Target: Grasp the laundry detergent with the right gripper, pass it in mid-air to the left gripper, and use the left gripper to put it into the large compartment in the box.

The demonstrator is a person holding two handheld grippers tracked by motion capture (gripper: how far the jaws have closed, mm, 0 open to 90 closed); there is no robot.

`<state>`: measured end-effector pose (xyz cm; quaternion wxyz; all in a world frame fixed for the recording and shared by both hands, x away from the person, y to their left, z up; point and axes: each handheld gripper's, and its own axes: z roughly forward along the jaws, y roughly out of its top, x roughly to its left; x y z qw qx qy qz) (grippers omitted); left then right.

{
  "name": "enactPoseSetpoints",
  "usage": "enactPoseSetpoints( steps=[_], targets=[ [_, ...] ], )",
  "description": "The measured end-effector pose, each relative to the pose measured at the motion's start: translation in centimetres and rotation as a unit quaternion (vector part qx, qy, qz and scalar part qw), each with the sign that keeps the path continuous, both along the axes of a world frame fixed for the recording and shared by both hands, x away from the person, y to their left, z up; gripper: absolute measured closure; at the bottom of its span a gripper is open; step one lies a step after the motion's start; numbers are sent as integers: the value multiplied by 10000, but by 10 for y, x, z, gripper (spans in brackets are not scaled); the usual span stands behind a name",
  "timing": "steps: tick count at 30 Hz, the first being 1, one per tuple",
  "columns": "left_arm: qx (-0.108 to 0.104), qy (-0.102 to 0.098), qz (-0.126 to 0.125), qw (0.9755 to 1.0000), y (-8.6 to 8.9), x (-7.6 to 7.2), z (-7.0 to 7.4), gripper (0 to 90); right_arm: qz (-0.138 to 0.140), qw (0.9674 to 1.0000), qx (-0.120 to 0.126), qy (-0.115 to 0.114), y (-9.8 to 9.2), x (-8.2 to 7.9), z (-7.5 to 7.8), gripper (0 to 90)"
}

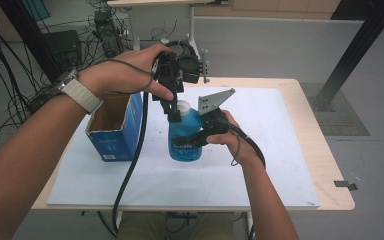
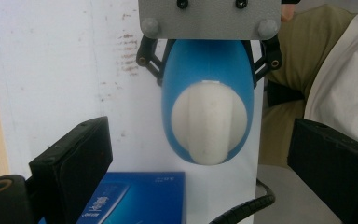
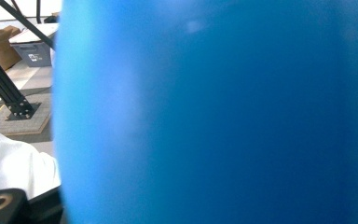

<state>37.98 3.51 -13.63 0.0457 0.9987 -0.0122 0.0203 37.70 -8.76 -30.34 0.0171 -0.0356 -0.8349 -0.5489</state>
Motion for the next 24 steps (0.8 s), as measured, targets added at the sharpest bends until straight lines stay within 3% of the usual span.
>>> enactPoseSetpoints(
  steps=[12, 24],
  targets=[
    [-69, -101, -44, 9999, -2, 0, -3, 73, -13, 10000, 11, 14, 0, 0, 0, 437],
    [-57, -15, -37, 10000, -3, 3, -15, 80, -18, 10000, 4, 17, 0, -2, 1, 437]
  ],
)
